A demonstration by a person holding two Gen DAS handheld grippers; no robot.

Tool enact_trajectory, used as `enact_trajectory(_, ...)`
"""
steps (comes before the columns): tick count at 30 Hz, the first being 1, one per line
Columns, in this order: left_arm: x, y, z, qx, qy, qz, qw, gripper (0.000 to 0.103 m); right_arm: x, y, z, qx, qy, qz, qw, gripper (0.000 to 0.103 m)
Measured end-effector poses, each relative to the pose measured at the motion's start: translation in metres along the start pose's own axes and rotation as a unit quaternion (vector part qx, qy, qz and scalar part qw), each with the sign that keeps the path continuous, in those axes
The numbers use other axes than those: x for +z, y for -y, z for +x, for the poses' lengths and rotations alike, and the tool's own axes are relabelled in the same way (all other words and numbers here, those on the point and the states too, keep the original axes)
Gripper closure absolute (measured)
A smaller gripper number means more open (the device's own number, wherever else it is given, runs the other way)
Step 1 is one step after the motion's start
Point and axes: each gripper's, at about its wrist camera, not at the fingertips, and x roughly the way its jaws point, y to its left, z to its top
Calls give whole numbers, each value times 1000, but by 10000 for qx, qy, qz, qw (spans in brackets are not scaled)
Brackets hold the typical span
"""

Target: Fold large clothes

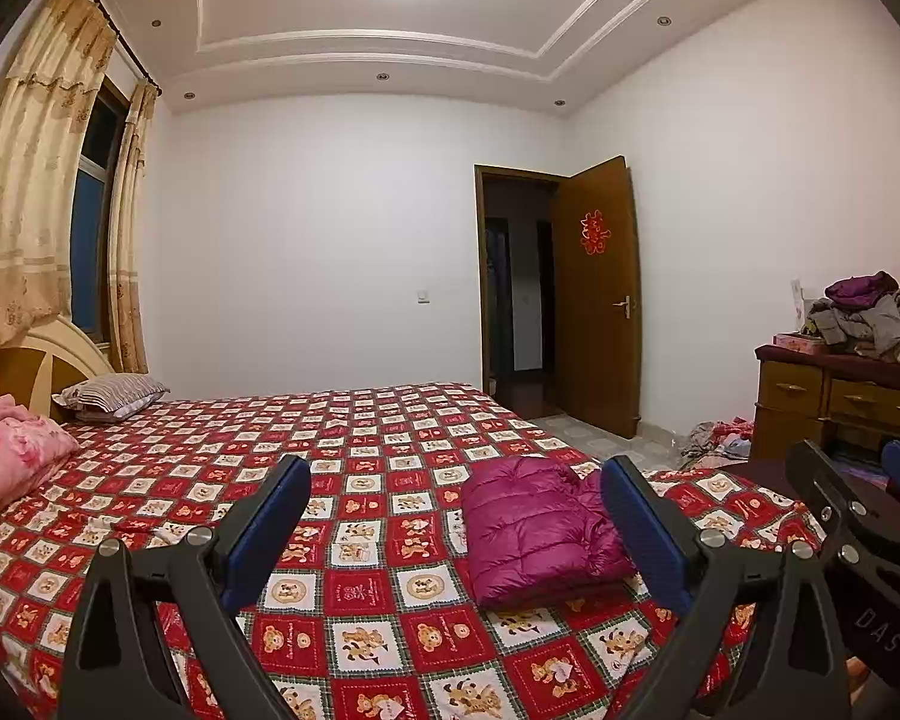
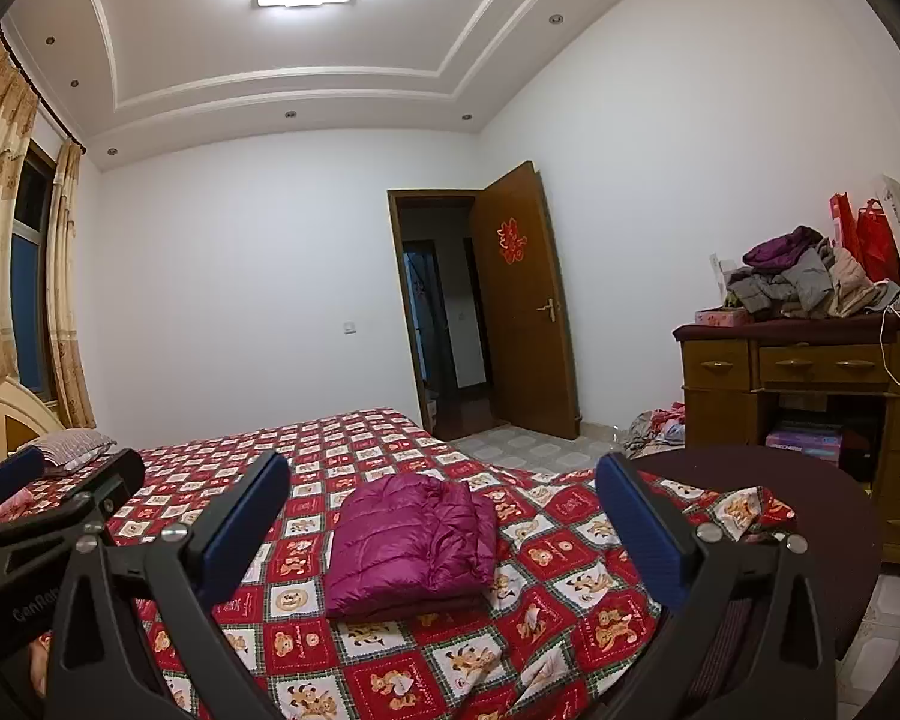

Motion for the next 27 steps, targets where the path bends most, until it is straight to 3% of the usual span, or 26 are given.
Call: enact_trajectory(27, 0, 4, 4, 78, -44, 101, 9999, 5, 0, 2, -1, -56, -29, 16, 10000, 0)
